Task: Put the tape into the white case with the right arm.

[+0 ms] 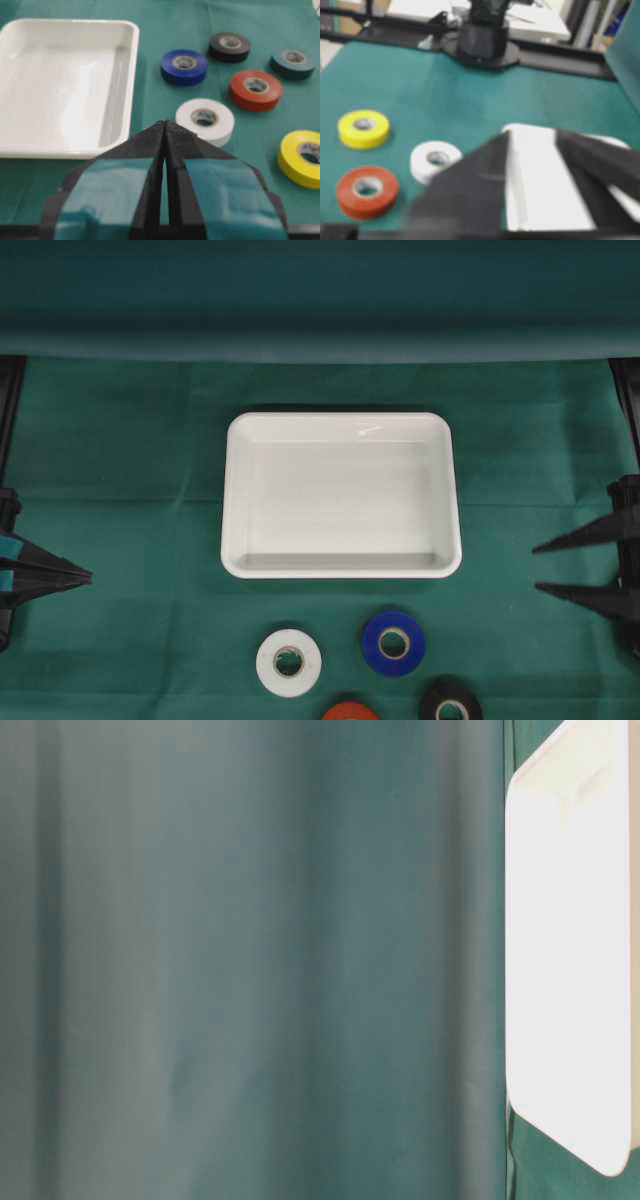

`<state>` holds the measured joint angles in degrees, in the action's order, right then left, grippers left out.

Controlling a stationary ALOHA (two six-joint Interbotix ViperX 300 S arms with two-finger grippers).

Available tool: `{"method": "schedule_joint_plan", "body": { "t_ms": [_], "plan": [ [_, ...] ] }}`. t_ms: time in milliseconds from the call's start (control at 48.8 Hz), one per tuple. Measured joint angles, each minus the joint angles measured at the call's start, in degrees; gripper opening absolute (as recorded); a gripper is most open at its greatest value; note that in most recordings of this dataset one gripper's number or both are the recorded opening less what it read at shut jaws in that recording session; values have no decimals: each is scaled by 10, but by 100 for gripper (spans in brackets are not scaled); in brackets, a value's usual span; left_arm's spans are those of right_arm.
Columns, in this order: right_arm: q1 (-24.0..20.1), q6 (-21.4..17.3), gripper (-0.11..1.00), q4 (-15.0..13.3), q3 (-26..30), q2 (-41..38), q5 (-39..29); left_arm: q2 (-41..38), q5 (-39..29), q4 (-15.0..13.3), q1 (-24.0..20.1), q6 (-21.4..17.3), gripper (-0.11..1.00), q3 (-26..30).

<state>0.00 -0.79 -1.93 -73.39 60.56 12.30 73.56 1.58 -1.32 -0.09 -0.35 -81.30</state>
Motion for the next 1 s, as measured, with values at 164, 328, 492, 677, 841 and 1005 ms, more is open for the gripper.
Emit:
{"method": "schedule_joint_plan", "body": {
  "t_ms": [164,328,492,677,841,1005],
  "plan": [
    [1,0,68,-4,-2,4,0,38,-13,0,0,4,0,-17],
    [1,0,67,-5,-2,4,-7,40,-49,1,-1,9,0,-18],
    [0,0,66,-5,-2,-3,-57,36,-66,0,-2,12,0,-18],
    [-2,0,66,-5,-2,-11,-148,34,-67,1,-3,12,0,-18],
    [-2,1,66,-5,-2,-11,-199,35,-66,1,-4,12,0,-18],
    [-3,1,66,-5,-1,-10,-205,34,-67,0,-4,13,0,-18]
  ]
}}
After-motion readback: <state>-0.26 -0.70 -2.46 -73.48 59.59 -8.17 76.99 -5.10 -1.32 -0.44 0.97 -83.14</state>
